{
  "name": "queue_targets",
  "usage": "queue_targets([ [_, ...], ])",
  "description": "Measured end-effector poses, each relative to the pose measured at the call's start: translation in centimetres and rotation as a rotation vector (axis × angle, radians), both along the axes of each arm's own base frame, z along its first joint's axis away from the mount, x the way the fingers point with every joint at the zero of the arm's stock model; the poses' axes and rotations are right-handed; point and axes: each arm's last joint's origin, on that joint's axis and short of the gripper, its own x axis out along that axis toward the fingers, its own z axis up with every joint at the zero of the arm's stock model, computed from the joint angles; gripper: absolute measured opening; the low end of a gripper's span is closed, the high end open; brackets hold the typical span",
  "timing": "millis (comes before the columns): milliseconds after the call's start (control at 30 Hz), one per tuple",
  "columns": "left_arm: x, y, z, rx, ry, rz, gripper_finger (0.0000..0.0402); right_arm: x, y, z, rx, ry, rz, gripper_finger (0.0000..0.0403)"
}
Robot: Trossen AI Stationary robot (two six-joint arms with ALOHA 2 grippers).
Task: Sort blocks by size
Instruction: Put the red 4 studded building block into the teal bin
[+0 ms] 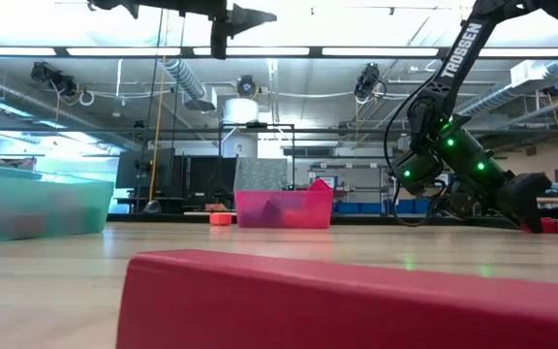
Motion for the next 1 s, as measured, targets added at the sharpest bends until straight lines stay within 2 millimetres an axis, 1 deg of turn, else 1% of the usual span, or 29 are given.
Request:
queue_targets([
  [233, 0.0, 0.0, 0.1, 0.002, -0.015, 0.000, 0.0178, 0.1, 0.0, 0.1, -0.014, 0.000, -0.040, 0.0169],
  [400, 0.0, 0.0, 0.1, 0.002, -0.014, 0.000, 0.0178, 0.8, -0.4, 1.1, 0.005, -0.051, -0.101, 0.0169],
  [600, 0.0, 0.0, 0.1, 0.002, -0.014, 0.000, 0.0177, 1.5, -0.5, 3.9, -0.001, -0.208, -0.213, 0.0169],
  [733, 0.0, 0.0, 0.1, 0.002, -0.014, 0.000, 0.0177, 1.6, -0.1, 6.0, -0.032, -0.319, -0.300, 0.0169],
  [867, 0.0, 0.0, 0.1, 0.002, -0.014, 0.000, 0.0177, 1.7, 1.2, 8.5, -0.060, -0.459, -0.365, 0.0169],
  [1000, 0.0, 0.0, 0.1, 0.002, -0.014, 0.000, 0.0177, 1.9, 3.0, 11.1, -0.112, -0.611, -0.416, 0.0169],
])
